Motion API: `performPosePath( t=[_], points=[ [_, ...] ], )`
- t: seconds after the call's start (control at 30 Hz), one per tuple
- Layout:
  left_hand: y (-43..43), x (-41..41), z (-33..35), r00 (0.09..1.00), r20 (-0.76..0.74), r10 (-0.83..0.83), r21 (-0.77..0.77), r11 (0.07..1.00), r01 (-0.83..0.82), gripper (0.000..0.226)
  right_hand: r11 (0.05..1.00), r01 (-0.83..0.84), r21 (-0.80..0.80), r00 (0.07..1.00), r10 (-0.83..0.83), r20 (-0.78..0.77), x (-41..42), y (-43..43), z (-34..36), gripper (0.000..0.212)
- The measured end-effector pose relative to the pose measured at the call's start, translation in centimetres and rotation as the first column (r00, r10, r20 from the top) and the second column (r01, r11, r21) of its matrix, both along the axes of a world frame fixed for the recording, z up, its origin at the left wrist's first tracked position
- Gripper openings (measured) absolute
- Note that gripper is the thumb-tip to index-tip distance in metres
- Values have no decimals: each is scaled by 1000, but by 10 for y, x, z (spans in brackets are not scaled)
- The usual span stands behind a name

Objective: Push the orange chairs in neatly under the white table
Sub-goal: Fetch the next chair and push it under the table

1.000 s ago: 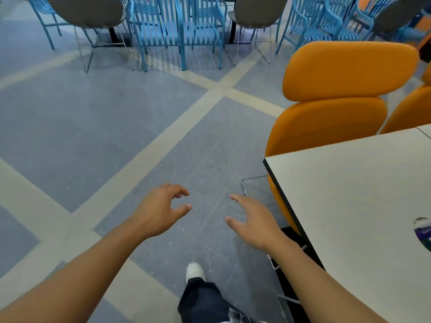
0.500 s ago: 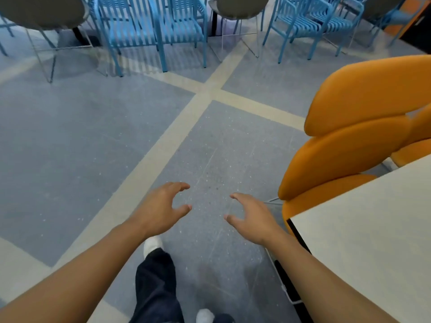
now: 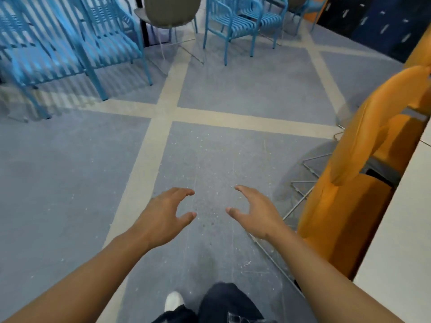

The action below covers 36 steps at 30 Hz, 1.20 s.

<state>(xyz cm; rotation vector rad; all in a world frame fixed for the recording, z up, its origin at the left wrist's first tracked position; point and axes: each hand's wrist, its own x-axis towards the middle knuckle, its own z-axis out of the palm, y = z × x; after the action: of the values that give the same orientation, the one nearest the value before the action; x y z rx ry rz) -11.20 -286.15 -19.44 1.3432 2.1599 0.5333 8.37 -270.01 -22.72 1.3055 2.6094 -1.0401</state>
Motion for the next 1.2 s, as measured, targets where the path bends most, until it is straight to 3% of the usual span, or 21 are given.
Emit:
performPosePath(
  t=[0.4,0.77,1.0,1.2],
  points=[
    [200,-133,-12,958,-48,-284,-17,959,283,55,958,287,-10,957,-287,-43,-94,142,-13,69],
    [397,-193,2,872,-86,-482,-87,876,475,54,858,510,-61,857,-513,-51,-144,270,-8,67],
    [499,-206,7,771,-64,-634,-80,773,629,54,748,663,-34,746,-664,-60,-149,317,1,68],
    [578,-220,12,620,-68,-781,-40,623,781,54,588,809,6,587,-807,-67,-158,346,11,68]
  ],
)
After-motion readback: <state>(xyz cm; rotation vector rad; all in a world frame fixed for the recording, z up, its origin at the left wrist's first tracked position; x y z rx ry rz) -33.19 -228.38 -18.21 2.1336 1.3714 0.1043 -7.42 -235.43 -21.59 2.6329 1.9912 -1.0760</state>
